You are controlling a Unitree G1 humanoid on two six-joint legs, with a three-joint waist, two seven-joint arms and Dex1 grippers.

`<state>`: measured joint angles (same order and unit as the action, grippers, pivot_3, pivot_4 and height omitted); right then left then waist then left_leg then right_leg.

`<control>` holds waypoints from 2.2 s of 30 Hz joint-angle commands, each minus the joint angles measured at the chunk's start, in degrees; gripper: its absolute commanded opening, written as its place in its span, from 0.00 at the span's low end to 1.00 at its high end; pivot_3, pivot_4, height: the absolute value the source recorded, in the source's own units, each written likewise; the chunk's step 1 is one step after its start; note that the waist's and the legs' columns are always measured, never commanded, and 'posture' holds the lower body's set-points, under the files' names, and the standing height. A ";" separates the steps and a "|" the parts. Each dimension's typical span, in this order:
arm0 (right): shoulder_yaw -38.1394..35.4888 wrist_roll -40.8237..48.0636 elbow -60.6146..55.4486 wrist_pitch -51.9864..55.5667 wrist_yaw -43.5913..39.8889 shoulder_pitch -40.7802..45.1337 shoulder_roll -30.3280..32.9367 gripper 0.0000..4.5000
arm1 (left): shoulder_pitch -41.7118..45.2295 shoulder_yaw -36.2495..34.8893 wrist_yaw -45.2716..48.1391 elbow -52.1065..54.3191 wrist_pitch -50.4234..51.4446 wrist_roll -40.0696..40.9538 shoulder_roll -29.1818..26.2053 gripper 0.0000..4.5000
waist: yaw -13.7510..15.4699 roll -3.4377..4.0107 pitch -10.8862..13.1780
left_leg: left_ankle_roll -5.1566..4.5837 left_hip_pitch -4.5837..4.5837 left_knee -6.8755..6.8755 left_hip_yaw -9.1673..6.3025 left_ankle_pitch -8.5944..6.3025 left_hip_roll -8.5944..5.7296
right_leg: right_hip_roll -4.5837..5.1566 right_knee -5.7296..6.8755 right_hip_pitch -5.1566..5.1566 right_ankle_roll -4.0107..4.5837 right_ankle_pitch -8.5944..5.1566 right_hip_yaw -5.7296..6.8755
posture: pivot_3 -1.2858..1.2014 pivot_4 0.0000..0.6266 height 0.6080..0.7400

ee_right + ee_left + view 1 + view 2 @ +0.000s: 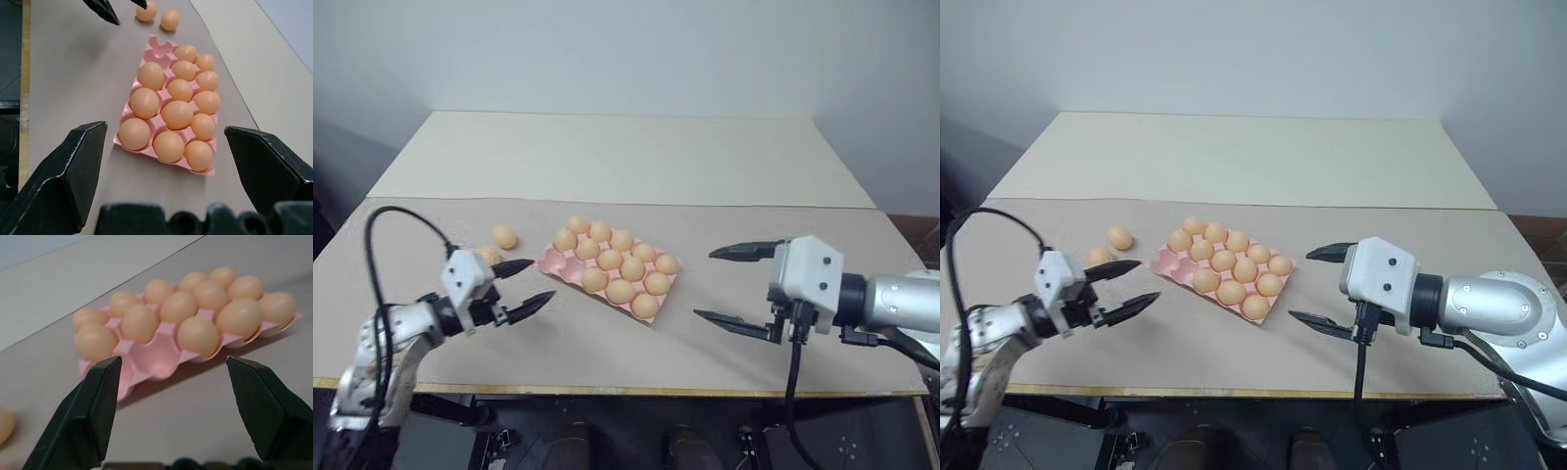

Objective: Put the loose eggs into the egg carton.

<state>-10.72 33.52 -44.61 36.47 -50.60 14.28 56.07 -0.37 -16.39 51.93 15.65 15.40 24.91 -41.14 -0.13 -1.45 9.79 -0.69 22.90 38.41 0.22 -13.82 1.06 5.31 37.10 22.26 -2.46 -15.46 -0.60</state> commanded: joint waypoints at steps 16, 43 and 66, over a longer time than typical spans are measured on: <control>8.23 -1.26 7.43 -7.11 -6.61 8.87 -2.72 1.00 | -13.39 -15.65 -15.70 11.32 6.82 -2.42 1.38 0.82 | 0.32 -0.02 0.00 | 0.00 0.00 -0.06 0.01 0.00 0.00 | 0.03 -0.03 0.02 0.01 0.00 0.00 | 0.52 0.24 1.00; 3.95 -1.33 2.86 -5.11 -2.28 3.26 0.63 1.00 | 14.16 -3.45 -26.09 -15.78 3.98 -7.99 8.11 0.99 | 0.73 -0.09 -0.04 | 0.00 0.05 -0.04 0.01 0.00 -0.12 | 0.05 0.00 0.05 0.01 0.02 0.01 | 0.52 0.24 1.00; 2.59 -0.97 0.95 -3.25 -0.57 2.43 1.69 1.00 | 21.77 3.35 -27.81 -30.70 2.95 -13.26 9.97 0.80 | 0.67 -0.10 -0.05 | 0.00 0.12 -0.03 0.00 0.00 -0.15 | 0.03 0.01 0.11 -0.01 0.02 0.03 | 0.52 0.24 1.00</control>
<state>-5.86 32.31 -42.23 32.92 -51.74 16.37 57.01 20.61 -12.46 24.52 -15.44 19.48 11.98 -30.60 0.55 -1.55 9.74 -0.68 23.02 38.38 0.22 -13.82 0.91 5.35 37.11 22.38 -2.47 -15.44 -0.57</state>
